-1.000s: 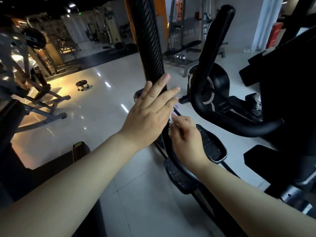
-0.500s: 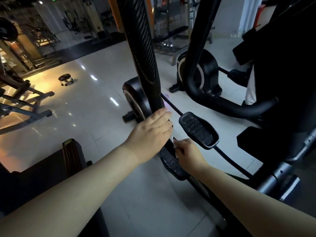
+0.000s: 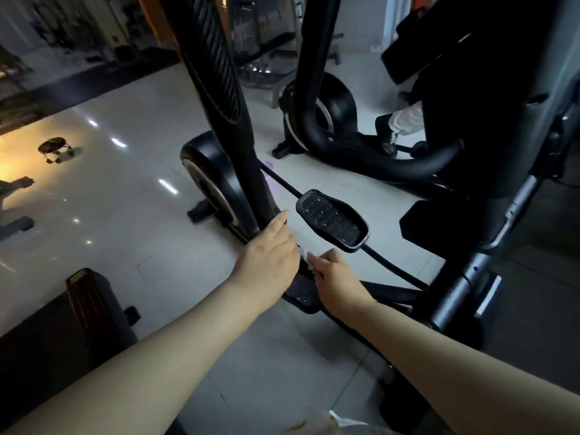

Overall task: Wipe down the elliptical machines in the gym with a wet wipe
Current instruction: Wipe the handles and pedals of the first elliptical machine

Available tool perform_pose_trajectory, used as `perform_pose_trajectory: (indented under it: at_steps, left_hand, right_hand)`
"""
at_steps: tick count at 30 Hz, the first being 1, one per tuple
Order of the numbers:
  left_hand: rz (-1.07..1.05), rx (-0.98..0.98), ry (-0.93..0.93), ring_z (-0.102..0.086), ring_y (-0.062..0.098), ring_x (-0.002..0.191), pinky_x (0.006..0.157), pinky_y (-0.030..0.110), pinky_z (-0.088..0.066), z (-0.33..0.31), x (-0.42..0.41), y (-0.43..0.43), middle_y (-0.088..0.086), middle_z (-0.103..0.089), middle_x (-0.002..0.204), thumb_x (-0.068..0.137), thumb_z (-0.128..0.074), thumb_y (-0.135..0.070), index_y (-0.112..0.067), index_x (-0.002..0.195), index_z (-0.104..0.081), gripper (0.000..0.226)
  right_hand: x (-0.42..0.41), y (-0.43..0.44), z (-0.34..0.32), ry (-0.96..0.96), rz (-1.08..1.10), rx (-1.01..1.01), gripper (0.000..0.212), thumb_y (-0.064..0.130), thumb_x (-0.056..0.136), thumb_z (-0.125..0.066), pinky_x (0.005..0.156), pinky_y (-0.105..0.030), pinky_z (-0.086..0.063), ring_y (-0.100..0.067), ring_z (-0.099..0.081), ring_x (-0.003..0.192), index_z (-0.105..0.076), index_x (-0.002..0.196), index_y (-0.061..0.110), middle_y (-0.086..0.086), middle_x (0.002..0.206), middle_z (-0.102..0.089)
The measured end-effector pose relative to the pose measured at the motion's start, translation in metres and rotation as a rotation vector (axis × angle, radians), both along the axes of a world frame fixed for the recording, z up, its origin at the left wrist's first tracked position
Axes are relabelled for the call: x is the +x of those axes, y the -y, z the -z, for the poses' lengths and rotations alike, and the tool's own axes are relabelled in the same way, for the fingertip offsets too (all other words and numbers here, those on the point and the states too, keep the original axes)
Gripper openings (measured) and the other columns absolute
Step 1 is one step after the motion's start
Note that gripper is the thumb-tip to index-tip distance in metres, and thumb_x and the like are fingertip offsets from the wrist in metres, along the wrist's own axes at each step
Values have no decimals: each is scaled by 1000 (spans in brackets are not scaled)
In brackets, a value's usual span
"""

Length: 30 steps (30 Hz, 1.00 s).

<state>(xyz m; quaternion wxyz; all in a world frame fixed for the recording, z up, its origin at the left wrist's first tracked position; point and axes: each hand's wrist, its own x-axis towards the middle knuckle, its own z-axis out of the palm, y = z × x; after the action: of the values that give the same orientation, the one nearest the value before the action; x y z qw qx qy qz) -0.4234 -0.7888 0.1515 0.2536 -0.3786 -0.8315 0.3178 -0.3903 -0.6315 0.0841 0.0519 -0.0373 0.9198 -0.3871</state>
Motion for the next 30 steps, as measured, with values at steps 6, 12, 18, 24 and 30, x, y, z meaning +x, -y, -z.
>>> perform_pose_trajectory:
  at_steps: [6,12,18,24,30]
  left_hand:
    - [-100,70,315,-67,25,90,122,44,-22,41,4,-18,0,-67,79,75,-19,0,-11,91,-77,61]
    - [-93,110,567,-70,24,93,109,37,-41,64,5,-46,3,-74,97,76,-40,-11,-10,106,-77,48]
    - [-119,141,681,-41,26,142,124,40,-16,75,8,-68,8,-48,150,98,-46,-5,-7,147,-43,50]
    - [-53,255,753,-32,27,148,127,42,-6,93,18,-79,11,-41,156,104,-40,-8,-7,151,-39,47]
    - [-37,332,811,-16,25,156,126,39,5,105,22,-75,12,-25,166,107,-35,-11,-8,158,-27,52]
  right_hand:
    - [16,-43,15,118,11,352,61,6,97,-53,105,-39,-42,-31,-43,123,-38,154,18,-10,128,-40]
    - [28,-62,13,115,-44,502,65,-1,98,-41,106,-39,-39,-33,-40,124,-27,159,16,-14,134,-36]
    - [38,-121,3,287,59,692,52,5,101,-43,106,-43,-41,-34,-42,124,-44,150,20,-14,130,-39]
    - [44,-120,0,280,149,712,52,-4,96,-48,101,-42,-44,-34,-43,120,-49,144,14,-15,127,-41]
    - [55,-96,18,117,145,498,49,-4,91,-41,98,-40,-46,-33,-50,115,-55,135,12,-10,122,-44]
